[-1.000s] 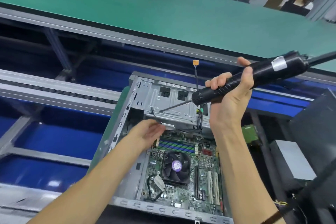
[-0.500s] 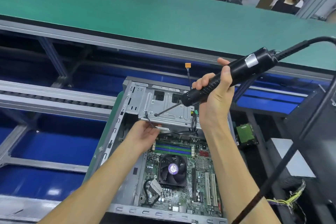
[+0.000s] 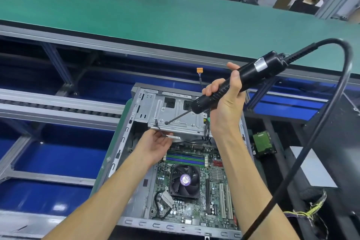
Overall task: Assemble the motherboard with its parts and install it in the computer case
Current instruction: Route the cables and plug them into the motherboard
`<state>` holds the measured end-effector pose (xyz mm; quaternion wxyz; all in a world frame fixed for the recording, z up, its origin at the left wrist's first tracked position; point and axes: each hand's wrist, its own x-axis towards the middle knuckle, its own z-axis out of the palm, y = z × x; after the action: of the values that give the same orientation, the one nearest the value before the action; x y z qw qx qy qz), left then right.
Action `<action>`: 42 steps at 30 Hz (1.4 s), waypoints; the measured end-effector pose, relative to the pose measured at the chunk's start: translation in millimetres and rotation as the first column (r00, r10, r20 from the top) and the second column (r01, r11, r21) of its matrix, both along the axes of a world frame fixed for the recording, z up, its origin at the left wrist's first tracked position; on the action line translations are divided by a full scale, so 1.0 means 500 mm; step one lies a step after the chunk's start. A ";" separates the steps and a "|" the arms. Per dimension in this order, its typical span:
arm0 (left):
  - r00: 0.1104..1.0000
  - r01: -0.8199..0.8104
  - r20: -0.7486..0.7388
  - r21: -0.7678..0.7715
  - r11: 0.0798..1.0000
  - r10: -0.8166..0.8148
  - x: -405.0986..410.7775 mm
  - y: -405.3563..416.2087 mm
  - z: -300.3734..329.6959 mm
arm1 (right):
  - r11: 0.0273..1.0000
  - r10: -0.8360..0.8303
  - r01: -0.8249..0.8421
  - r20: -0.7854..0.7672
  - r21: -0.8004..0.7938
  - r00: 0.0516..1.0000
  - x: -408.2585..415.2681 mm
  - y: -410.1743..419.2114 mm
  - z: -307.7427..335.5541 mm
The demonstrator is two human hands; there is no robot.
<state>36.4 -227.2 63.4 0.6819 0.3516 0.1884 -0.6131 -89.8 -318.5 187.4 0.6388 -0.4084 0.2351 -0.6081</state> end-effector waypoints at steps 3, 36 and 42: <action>1.000 0.005 0.017 0.005 1.000 -0.005 0.000 -0.001 -0.001 | 1.000 0.014 -0.014 0.008 0.004 1.000 0.005 0.001 0.000; 0.737 0.333 0.472 0.369 0.868 -0.483 -0.003 0.030 0.013 | 0.983 0.057 -0.085 -0.172 -0.162 0.984 0.069 0.018 0.015; -0.719 -0.039 0.349 0.843 0.537 -0.601 -0.062 0.067 -0.022 | 0.972 0.063 -0.120 -0.271 -0.200 0.960 0.089 0.032 0.005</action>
<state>5.5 -193.6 52.5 0.0332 0.8294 -0.5305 -0.1719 -45.2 -302.5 190.0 0.5818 -0.5625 0.2316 -0.5399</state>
